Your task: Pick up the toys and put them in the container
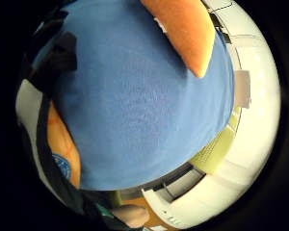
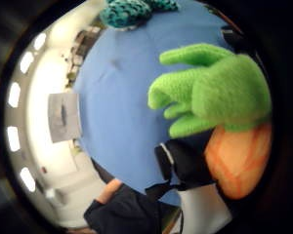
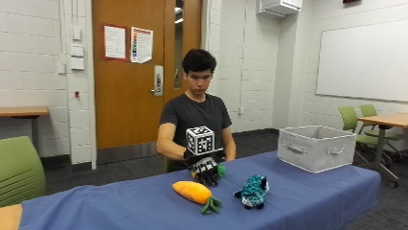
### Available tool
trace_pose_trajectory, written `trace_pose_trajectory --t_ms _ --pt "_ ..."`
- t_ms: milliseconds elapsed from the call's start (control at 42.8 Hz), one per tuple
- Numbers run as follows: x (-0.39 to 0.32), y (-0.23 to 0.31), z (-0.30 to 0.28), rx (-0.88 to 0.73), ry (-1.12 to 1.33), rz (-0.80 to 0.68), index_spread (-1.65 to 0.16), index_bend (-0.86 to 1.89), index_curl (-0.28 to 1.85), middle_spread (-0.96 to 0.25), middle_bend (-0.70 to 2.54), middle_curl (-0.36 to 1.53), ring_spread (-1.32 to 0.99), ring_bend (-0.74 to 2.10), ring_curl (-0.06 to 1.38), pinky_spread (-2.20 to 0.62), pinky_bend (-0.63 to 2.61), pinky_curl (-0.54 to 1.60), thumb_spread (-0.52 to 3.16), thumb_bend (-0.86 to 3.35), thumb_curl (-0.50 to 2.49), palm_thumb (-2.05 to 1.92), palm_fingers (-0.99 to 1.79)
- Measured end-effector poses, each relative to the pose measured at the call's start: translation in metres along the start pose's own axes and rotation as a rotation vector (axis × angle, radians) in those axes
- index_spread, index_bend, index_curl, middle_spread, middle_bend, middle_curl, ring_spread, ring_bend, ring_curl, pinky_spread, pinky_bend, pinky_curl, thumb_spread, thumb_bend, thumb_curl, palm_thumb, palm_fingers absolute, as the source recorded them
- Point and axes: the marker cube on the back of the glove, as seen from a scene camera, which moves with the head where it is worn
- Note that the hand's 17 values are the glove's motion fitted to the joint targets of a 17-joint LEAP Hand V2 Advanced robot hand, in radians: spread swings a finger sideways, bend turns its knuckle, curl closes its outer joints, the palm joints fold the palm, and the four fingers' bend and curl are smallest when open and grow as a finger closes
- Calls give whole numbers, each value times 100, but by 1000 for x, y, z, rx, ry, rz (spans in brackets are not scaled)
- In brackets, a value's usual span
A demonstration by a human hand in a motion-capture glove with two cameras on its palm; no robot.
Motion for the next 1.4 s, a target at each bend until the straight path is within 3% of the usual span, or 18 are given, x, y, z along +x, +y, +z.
trace_pose_trajectory --t_ms 70,187,374,537,654,887,1004,1167,1307,1401 --pt "-3 3 -4 28 -5 -6 -30 85 56 -10 17 28 -36 19 21 -18 55 34 116 6 21 18 43" --pt "-6 8 -15 63 14 -31 -30 92 61 -14 24 31 -39 32 24 -21 48 31 121 13 26 33 63" --pt "-11 4 -23 43 63 -53 -30 62 61 -27 46 39 -47 72 35 -36 63 34 118 23 38 56 118" --pt "-19 -10 -33 -1 36 -27 -32 48 66 -33 67 48 -46 93 45 -45 66 38 105 24 47 64 125" --pt "-47 -18 -72 51 42 -50 -34 45 71 -35 81 54 -45 101 48 -47 69 39 98 24 53 66 125" --pt "-165 -53 -218 228 -5 -174 -39 44 84 -36 91 60 -42 109 51 -49 75 40 87 24 63 66 118" --pt "-240 -52 -262 301 -13 -278 -41 42 91 -36 94 62 -42 111 52 -49 77 41 84 24 68 66 116" --pt "-363 -41 -291 333 26 -443 -43 39 100 -36 95 64 -41 114 52 -49 80 41 81 23 75 64 115" --pt "-455 -29 -289 291 -40 -754 -45 35 107 -35 96 65 -41 115 52 -49 81 41 78 23 80 62 114" --pt "-502 -31 -276 298 20 -778 -46 33 111 -35 96 66 -41 115 52 -49 81 41 77 23 84 62 114"
